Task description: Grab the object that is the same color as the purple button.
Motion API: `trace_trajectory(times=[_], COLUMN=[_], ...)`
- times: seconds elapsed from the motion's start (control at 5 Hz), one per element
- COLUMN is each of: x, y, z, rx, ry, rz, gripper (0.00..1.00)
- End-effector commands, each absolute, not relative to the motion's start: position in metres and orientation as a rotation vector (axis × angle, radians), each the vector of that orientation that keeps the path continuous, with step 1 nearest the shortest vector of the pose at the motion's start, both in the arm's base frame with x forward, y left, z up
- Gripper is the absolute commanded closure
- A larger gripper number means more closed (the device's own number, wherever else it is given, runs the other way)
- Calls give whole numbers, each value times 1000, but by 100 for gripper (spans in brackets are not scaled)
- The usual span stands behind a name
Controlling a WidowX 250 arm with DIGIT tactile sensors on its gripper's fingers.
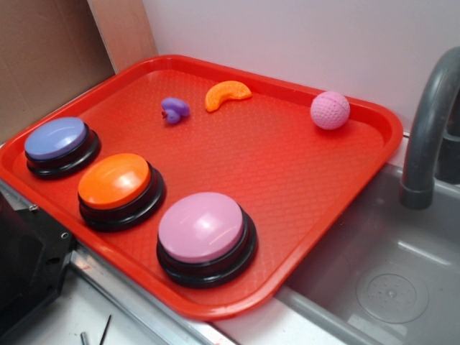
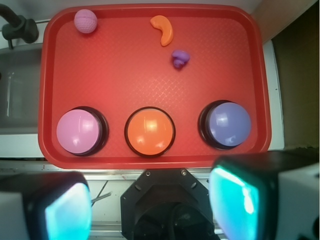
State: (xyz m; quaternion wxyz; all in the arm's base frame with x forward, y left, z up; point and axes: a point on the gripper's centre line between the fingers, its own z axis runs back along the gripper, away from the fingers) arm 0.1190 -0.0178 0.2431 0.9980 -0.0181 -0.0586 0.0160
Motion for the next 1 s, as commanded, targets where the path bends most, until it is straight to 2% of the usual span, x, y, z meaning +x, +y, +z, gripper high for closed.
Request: trace_trajectory(times=[0.0, 0.2, 0.6, 0.8], x=[119, 128, 168, 194], y=[-18, -16, -3, 8], z=[243, 237, 212, 190], rx=[-36, -53, -63, -24], ry=[-117, -123, -168, -202], rz=[32, 125, 402, 597], gripper=[0, 0, 0, 0])
